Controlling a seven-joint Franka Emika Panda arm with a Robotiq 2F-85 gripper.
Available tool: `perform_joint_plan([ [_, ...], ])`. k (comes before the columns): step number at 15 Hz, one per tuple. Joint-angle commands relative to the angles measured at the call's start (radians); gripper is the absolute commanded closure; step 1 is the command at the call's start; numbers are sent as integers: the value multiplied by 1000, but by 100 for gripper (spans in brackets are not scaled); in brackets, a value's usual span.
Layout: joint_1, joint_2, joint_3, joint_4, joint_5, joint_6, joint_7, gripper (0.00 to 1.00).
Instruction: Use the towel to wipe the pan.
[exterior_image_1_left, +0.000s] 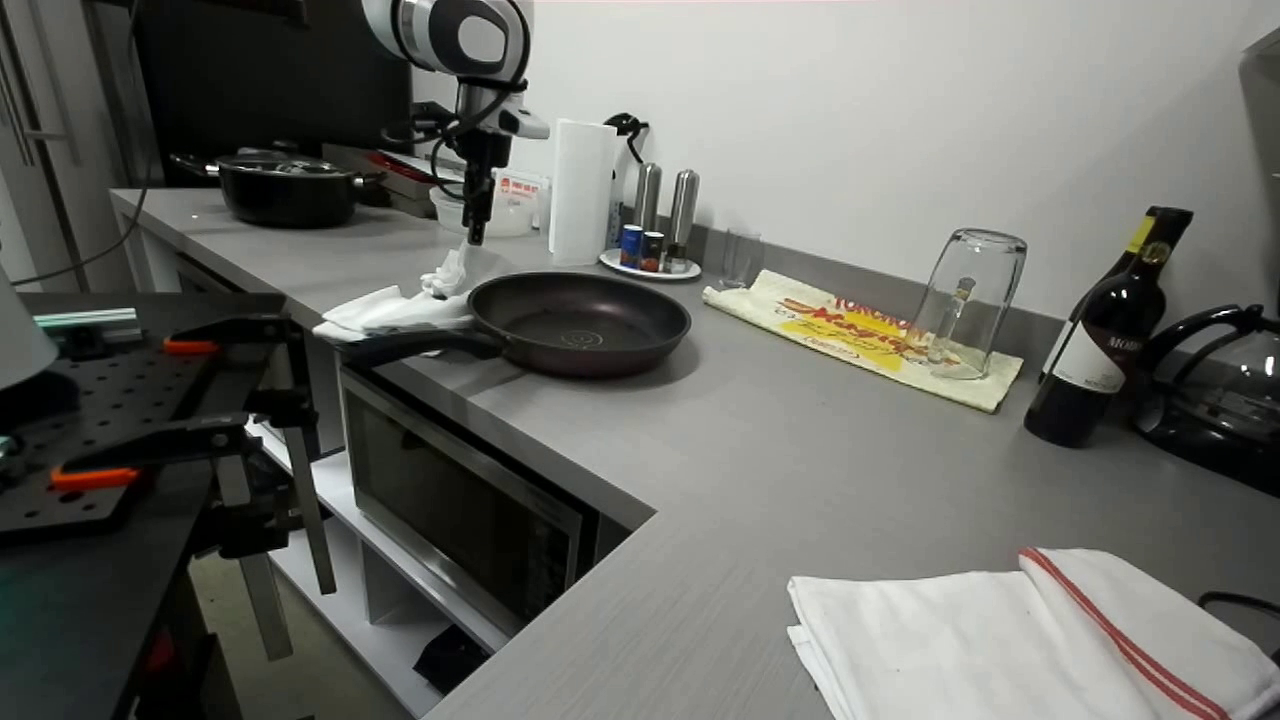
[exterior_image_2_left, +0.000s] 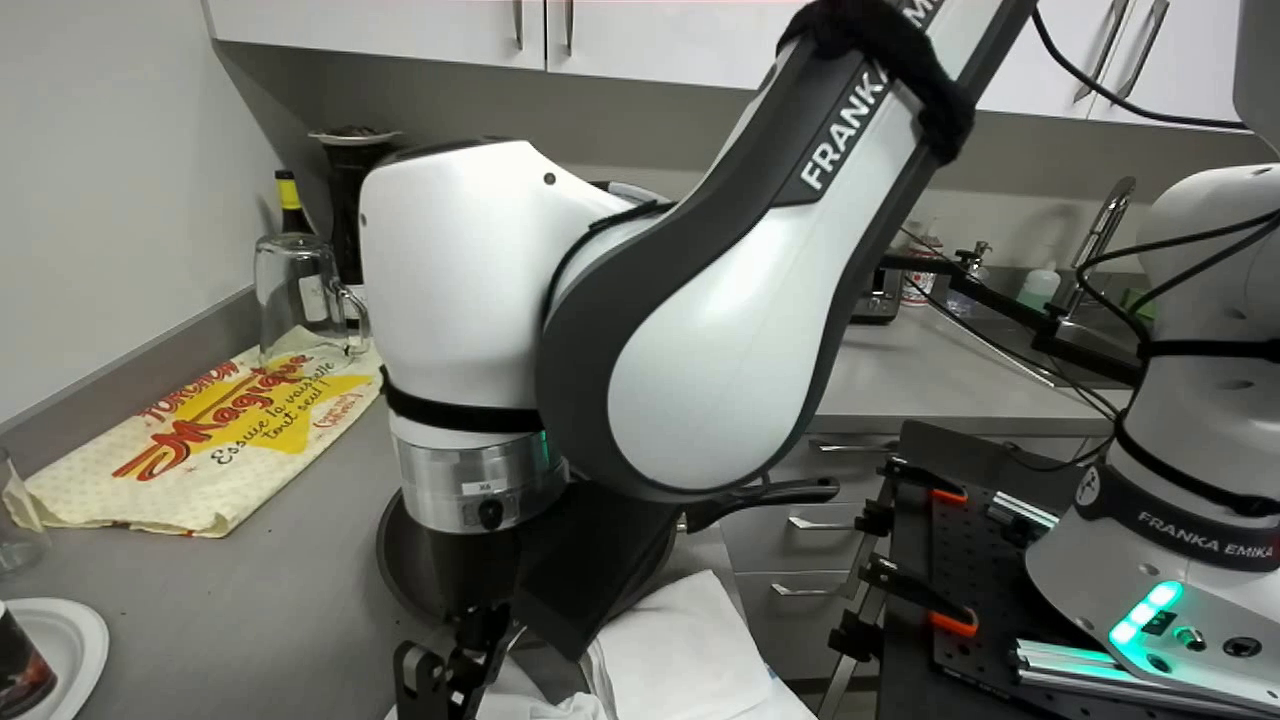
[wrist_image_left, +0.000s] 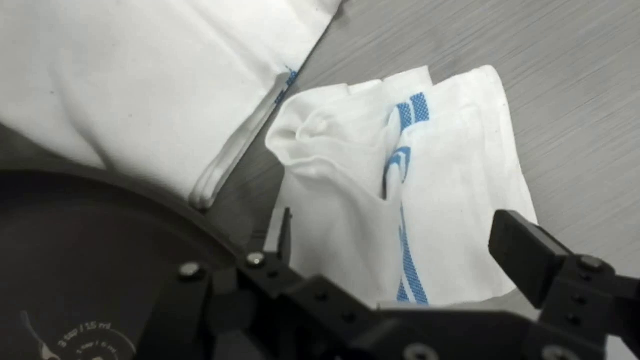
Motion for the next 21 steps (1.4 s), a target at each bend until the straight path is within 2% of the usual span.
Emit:
perform_joint_plan([
  [1, 0, 23, 18, -9, 50, 26, -52, 0],
  [6, -11, 72, 46, -12, 93, 98, -192, 0],
  [14, -17, 130, 19, -4, 52, 216, -374, 0],
  [21, -51, 144, 50, -32, 66, 208, -482, 0],
])
